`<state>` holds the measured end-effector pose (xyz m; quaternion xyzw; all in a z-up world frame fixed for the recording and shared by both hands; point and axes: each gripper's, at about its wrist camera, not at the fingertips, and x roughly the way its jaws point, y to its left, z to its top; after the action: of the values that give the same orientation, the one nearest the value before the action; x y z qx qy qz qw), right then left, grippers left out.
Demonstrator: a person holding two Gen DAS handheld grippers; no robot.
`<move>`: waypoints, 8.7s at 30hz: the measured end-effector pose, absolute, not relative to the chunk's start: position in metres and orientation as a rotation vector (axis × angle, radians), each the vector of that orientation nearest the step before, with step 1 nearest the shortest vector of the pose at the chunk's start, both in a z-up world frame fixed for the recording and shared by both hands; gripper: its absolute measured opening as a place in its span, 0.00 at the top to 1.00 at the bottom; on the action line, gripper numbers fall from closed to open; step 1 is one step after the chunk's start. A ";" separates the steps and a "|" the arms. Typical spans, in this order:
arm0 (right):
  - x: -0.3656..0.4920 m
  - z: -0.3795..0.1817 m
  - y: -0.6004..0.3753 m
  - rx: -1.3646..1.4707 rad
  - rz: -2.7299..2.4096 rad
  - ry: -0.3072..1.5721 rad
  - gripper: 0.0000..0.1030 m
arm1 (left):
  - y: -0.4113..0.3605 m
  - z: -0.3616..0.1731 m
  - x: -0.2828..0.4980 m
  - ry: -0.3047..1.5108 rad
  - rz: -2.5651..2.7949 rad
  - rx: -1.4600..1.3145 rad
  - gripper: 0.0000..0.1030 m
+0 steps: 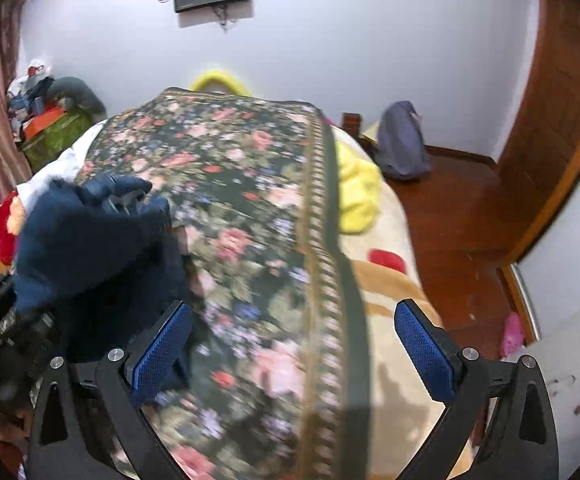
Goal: Fold large clothes
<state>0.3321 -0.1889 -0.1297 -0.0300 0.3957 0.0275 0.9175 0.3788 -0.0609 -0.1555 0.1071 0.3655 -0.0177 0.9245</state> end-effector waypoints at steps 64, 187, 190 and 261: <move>0.348 -0.160 -0.105 -0.050 0.432 1.039 0.00 | 0.132 -0.163 0.319 0.925 0.058 -0.165 0.13; 0.298 -0.244 0.091 -0.102 0.723 1.441 0.43 | 0.280 -0.260 0.255 1.151 -0.112 -0.696 0.25; 0.294 -0.228 0.083 -0.190 0.701 1.384 0.34 | 0.281 -0.246 0.238 1.120 -0.044 -0.611 0.25; 0.130 0.018 0.012 -0.039 0.638 0.323 0.06 | 0.173 0.032 0.119 0.375 0.143 -0.144 0.17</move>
<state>0.1298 0.0124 0.0178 -0.0189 0.1579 0.3121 0.9366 0.1191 0.1731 0.0317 -0.0713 0.1862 0.0709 0.9774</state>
